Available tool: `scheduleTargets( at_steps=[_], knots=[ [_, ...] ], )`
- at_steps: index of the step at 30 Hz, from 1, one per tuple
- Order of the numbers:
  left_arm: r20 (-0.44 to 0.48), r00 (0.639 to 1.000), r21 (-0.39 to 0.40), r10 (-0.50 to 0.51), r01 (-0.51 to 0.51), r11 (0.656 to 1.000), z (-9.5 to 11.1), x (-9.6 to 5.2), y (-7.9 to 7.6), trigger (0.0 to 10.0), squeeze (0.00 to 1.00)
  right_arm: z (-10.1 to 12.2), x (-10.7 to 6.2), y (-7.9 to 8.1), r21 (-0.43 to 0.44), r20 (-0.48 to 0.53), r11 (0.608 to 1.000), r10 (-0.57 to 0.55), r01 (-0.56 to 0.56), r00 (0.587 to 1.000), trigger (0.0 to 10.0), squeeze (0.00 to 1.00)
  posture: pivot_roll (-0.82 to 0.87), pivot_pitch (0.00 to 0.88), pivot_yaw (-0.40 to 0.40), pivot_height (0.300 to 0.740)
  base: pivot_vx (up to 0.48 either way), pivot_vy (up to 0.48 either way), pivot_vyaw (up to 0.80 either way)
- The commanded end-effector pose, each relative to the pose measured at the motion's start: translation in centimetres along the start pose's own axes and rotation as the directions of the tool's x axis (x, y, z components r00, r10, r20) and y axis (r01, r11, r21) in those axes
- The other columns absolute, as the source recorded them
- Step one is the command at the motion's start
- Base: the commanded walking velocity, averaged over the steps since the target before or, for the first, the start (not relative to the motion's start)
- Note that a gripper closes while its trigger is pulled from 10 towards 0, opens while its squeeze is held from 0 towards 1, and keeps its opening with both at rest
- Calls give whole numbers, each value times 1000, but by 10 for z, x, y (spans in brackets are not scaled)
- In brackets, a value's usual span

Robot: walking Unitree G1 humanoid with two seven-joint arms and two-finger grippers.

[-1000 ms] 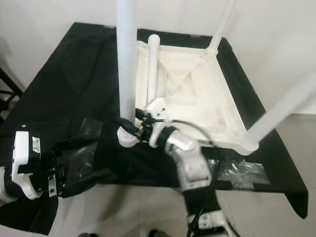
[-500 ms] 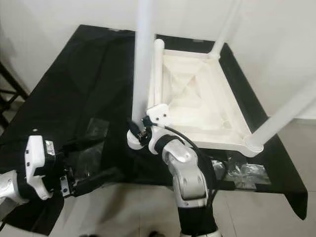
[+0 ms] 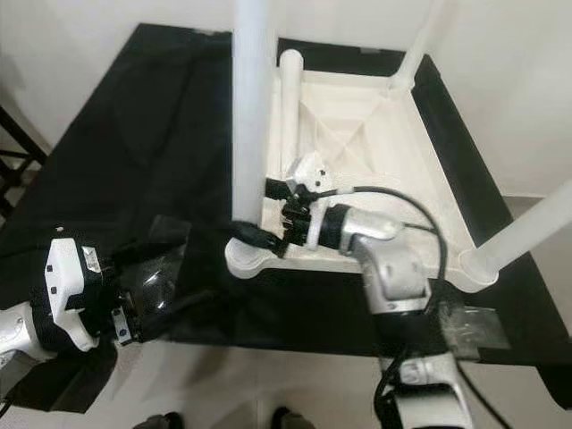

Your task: Building children table

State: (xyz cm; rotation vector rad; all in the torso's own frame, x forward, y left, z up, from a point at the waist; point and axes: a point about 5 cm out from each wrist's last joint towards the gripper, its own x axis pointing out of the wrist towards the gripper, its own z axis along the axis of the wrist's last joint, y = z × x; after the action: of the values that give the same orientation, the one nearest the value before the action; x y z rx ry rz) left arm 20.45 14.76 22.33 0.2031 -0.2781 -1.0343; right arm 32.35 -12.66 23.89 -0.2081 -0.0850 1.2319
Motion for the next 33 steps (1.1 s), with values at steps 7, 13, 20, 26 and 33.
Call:
scheduleTargets(
  at_steps=[7,13,20,26,33],
  knots=[
    [-9,1000,-9,-13,13,1000,-1,-2,-5,10000,0,4,14,-15,6,-27,963,271,-271,962,3176,0,134,244,-76,740,0,0,0],
    [-15,1000,-6,-25,25,1000,1,-3,-4,10000,0,2,24,-14,43,-42,924,382,-380,923,0,0,140,253,-74,740,0,0,0],
    [-13,1000,-6,-23,23,1000,0,-3,-6,10000,0,-6,20,-21,55,-51,936,351,-349,935,0,0,133,256,-82,740,0,0,0],
    [-18,1000,0,-12,12,1000,0,-5,-5,10000,0,-38,16,-15,87,-130,995,-30,41,991,0,0,128,255,-111,740,0,0,0],
    [-18,1000,6,-2,2,1000,0,-7,-2,10000,0,-87,13,74,187,-332,698,-618,692,713,0,0,117,247,-88,740,0,0,0]
  ],
)
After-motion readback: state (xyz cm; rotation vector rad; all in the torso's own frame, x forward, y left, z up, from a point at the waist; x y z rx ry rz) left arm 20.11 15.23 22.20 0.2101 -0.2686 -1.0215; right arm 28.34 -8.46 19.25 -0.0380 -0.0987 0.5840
